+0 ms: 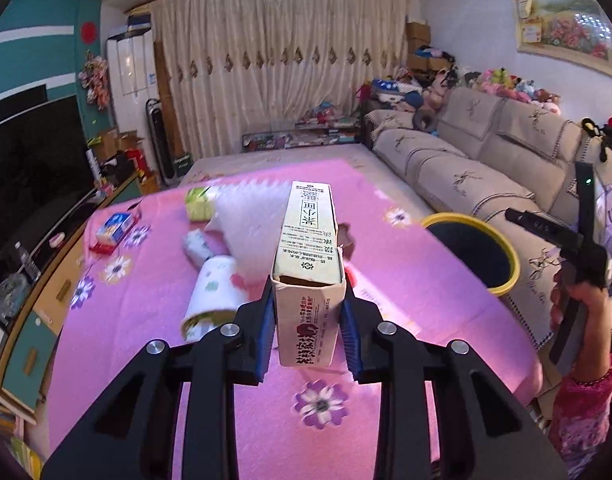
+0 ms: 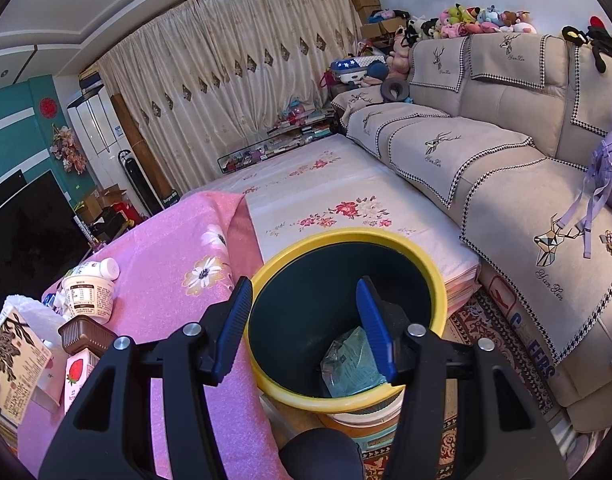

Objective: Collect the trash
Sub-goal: 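Carry the tea carton with the left gripper over the bin and drop it, then reach the right gripper to the strawberry milk carton and grasp it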

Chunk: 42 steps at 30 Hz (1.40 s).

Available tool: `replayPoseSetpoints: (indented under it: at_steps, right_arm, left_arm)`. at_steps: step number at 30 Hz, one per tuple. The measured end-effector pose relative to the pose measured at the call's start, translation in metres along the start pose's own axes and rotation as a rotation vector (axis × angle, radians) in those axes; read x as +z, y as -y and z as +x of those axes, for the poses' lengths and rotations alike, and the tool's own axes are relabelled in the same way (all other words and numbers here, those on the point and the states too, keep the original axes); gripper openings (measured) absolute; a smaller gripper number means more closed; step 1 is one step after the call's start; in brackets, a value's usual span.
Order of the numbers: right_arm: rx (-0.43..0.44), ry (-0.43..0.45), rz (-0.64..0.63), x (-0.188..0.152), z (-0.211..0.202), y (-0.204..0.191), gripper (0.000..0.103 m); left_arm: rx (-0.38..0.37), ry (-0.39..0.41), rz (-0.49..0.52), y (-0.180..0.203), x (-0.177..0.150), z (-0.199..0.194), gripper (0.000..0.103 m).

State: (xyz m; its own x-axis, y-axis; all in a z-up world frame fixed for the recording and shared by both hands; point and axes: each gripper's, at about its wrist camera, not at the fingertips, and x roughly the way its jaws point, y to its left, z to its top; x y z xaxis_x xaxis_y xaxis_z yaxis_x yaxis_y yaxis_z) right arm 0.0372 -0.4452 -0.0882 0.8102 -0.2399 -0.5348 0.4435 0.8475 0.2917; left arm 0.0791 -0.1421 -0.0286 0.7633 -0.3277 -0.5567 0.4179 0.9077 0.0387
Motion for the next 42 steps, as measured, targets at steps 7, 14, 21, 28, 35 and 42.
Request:
replayPoseSetpoints:
  at_steps: [7, 14, 21, 28, 35, 42]
  right_arm:
    - [-0.071, 0.050, 0.020, 0.005, -0.024, 0.029, 0.052]
    - [-0.136, 0.054, 0.074, 0.003, -0.039, 0.077, 0.052]
    - [-0.174, 0.048, 0.130, -0.001, -0.046, 0.118, 0.052]
    - [-0.197, 0.031, 0.167, -0.005, -0.041, 0.142, 0.052]
    - [-0.192, 0.008, 0.163, -0.008, -0.032, 0.136, 0.052]
    - [-0.168, -0.009, 0.133, -0.010, -0.028, 0.117, 0.052]
  left_arm:
    - [-0.194, -0.025, 0.058, 0.066, 0.025, 0.029, 0.029]
    - [-0.325, -0.090, 0.125, 0.143, 0.041, 0.084, 0.029]
    - [-0.369, -0.175, 0.169, 0.212, 0.049, 0.153, 0.029]
    - [-0.366, -0.265, 0.170, 0.256, 0.049, 0.224, 0.030]
    - [-0.319, -0.248, 0.164, 0.257, 0.050, 0.234, 0.040]
    - [-0.315, -0.152, 0.122, 0.210, 0.061, 0.167, 0.060]
